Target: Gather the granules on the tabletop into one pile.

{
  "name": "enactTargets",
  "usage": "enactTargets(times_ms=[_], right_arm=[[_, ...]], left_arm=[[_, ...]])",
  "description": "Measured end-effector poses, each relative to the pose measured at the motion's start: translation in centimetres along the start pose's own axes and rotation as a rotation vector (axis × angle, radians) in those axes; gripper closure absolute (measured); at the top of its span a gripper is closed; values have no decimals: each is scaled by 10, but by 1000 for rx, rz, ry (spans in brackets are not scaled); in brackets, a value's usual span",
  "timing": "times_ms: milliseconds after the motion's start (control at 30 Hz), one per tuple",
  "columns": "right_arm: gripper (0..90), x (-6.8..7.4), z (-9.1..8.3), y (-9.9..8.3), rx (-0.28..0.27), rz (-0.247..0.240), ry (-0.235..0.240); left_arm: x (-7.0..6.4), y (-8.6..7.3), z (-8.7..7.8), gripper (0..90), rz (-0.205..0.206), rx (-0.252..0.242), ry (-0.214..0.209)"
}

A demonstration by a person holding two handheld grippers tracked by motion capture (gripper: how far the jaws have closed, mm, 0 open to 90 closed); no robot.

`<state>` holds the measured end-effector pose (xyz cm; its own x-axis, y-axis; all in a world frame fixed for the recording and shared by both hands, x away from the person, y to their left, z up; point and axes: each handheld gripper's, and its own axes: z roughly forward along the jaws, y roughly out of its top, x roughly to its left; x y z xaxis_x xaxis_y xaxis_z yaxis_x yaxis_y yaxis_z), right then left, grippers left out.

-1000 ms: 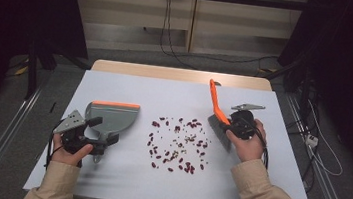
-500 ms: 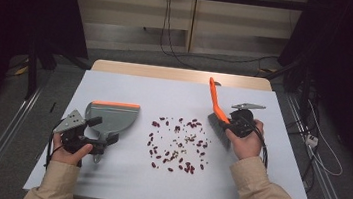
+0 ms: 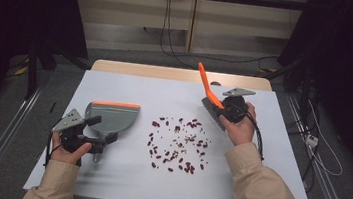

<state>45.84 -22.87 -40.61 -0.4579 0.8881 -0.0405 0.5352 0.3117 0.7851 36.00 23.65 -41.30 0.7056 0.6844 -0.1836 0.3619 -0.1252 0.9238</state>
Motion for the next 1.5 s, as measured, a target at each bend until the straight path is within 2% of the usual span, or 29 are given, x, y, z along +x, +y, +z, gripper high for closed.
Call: enactTargets(times_ms=[67,133,200,267,300,400,567,767,867,1167,1500], right_arm=[[716,1,9,2,2,-30,-5],[716,3,19,2,15,-96,-7],[716,5,25,0,40,-136,-12],[717,8,29,-2,34,-148,31],[717,10,28,-2,40,-180,26],[717,18,26,-2,61,-228,50],[716,23,18,-8,55,-223,108],[714,31,7,-15,58,-241,170],[714,38,2,-18,63,-273,186],[714,47,-10,-25,63,-293,240],[714,60,-20,-30,57,-326,267]], left_arm=[[1,0,-1,49,-2,-1,0],[2,-1,-1,49,3,6,5],[3,-2,0,49,-3,10,5],[3,-2,0,49,-1,15,5],[4,-3,0,49,2,18,5],[3,-3,0,49,1,19,7],[2,-2,0,49,3,15,9],[1,-3,1,49,4,17,4],[1,-3,1,49,4,18,6],[0,-2,2,49,12,22,5],[0,-2,2,49,12,21,5]])
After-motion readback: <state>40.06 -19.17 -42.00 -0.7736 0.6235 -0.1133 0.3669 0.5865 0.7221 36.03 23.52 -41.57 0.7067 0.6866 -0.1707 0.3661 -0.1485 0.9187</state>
